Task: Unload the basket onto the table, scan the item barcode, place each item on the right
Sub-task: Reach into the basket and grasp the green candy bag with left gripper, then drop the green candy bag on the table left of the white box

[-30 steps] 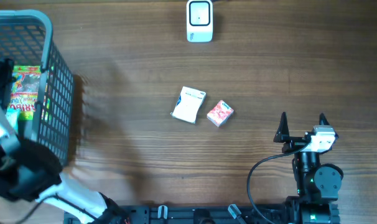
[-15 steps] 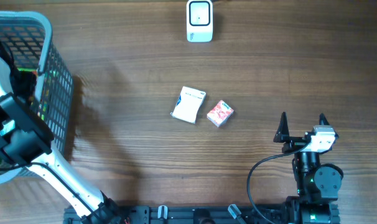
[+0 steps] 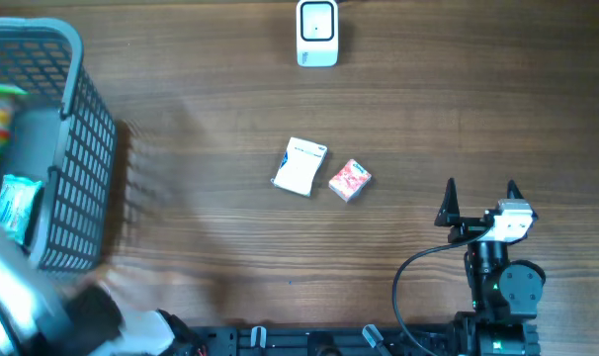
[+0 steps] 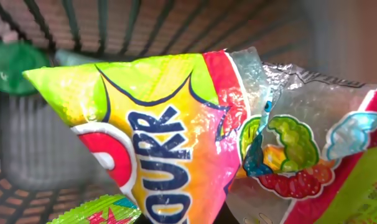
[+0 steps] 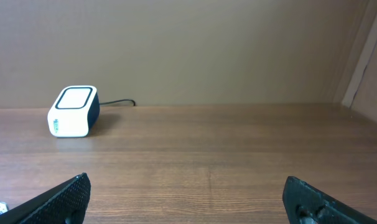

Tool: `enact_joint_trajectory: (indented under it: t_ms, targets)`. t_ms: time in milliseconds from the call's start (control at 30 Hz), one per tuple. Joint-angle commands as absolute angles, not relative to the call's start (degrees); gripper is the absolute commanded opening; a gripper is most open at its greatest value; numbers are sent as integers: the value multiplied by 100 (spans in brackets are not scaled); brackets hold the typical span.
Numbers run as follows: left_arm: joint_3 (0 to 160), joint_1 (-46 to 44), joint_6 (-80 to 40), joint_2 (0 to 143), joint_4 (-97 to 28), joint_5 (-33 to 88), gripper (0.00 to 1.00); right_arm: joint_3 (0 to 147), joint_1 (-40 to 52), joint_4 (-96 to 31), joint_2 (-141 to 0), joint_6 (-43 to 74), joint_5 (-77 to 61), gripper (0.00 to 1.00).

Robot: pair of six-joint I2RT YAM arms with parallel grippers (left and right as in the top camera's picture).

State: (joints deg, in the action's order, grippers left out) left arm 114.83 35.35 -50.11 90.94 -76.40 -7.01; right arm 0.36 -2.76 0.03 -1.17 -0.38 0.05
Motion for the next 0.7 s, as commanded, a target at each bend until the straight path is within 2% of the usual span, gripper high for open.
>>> enact_joint_trajectory:
  t_ms: [0,33,100,167,300,433,500,600,633,667]
  targets:
    - [11546,2860,-5052,7924,-7850,-338,4,30,-248,34,-80,-137,-1,100]
    - [11546,2576,-4995,7793,-7970,-283,4,30,-248,34,-80,-137,-1,100]
    - [11456,1234,-4971,7697,-8569,-294,4,30,-248,34,-80,-137,-1,100]
    - [11072,257,-4974,7787,-8683,-381,4,30,-248,34,-80,-137,-1,100]
    - [8967,-1785,-5356,8263,-7896,-1085,4,30,-248,34,-80,-134,-1,100]
    - [7225,-2362,-6523,8731,-6893,-864,4,30,-248,34,-80,-137,-1,100]
    - [6112,-2637,-6519,9070,-5336,-204,4,30,-248,34,-80,-137,-1,100]
    - [5756,-2707,-6471,9421,-4707,-263,5,30,-248,34,-80,-137,-1,100]
    - [5756,-2705,-6305,9478,-4563,-307,15,30,-248,34,-80,-139,-1,100]
    - [5760,-2705,-6012,9483,-4436,-307,41,30,-248,34,-80,-137,-1,100]
